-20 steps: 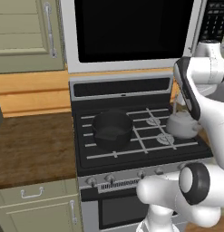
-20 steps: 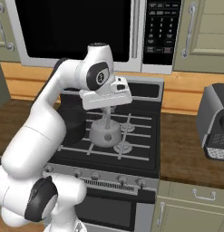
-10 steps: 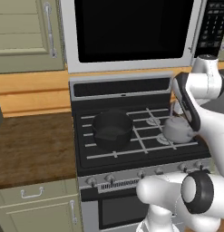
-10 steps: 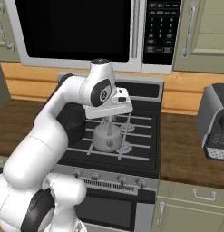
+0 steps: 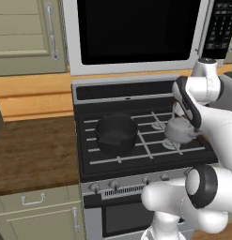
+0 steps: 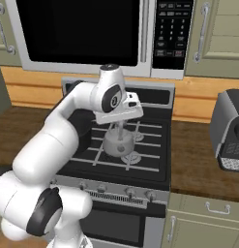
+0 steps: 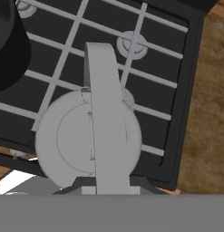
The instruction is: Pick the kettle from the counter and place it on a stove burner. Then turn the burner on.
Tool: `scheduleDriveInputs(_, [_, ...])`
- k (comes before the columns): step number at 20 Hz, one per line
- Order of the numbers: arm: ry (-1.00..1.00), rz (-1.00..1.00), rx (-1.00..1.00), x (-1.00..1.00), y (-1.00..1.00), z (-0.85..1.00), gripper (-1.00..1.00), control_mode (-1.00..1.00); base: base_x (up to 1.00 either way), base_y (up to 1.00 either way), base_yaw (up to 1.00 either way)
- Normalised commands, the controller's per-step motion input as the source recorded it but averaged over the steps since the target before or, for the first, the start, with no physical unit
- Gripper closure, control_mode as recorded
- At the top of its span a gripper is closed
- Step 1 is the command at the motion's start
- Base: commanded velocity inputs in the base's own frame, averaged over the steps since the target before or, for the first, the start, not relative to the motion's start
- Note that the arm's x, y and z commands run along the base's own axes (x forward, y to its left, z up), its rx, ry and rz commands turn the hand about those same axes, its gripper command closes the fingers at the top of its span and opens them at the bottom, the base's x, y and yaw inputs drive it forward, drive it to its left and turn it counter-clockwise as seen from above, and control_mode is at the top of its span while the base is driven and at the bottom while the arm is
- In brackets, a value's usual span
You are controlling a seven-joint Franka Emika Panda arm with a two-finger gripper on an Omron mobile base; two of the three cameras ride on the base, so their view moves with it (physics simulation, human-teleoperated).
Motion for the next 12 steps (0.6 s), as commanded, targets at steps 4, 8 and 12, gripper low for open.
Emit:
scheduleDriveInputs(4, [0.00, 0.00, 0.00, 0.23, -0.16, 0.00, 1.00, -1.00, 0.00, 0.00, 0.00])
scheduleDriveInputs(8, [0.00, 0.00, 0.00, 0.12, -0.08, -0.17, 1.00, -1.00, 0.00, 0.00, 0.00])
scheduleDriveInputs(12, [0.02, 0.00, 0.00, 0.06, 0.00, -0.68, 1.00, -1.00, 0.00, 0.00, 0.00])
